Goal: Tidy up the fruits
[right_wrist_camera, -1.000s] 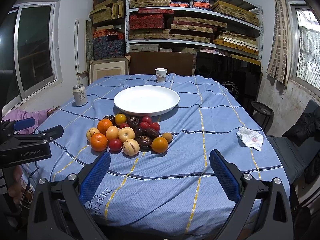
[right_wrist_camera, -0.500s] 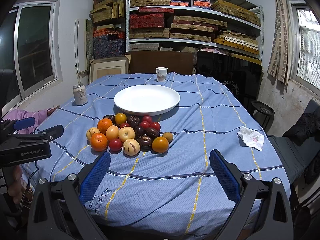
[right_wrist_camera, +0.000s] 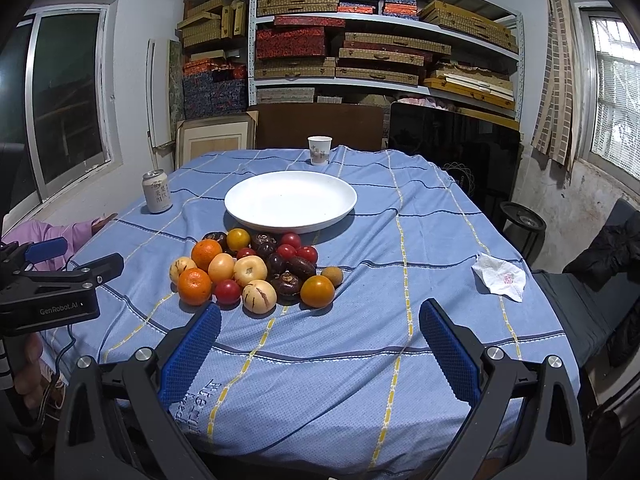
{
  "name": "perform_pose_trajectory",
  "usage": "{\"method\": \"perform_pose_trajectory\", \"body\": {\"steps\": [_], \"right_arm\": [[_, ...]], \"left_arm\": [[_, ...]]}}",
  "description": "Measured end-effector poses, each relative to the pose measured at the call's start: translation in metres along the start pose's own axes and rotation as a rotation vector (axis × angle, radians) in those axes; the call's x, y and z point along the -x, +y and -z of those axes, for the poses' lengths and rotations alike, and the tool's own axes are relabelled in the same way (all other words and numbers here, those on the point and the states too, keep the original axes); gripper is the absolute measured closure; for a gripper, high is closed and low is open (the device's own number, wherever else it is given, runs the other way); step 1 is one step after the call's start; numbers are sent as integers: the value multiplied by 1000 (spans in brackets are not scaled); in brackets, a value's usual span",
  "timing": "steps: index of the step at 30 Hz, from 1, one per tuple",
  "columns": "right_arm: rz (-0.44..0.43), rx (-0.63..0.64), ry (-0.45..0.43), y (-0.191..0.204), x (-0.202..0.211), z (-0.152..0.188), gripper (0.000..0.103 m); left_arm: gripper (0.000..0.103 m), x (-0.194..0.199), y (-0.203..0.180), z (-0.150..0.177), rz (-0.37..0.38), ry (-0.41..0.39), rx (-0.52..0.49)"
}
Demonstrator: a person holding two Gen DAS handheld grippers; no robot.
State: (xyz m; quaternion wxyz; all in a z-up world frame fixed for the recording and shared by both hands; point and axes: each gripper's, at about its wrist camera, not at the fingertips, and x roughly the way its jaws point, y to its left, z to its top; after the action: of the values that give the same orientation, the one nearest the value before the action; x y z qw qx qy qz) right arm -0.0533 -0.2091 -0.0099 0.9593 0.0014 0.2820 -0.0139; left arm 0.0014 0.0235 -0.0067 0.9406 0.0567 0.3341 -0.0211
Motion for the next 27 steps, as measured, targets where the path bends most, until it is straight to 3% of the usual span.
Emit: {"method": "perform_pose_trajectory", "body": {"steps": [27], "right_arm": [[0,1,7,1,-1,3,3]], "left_arm": [[4,-6,-4,3,-13,11,-3]]}}
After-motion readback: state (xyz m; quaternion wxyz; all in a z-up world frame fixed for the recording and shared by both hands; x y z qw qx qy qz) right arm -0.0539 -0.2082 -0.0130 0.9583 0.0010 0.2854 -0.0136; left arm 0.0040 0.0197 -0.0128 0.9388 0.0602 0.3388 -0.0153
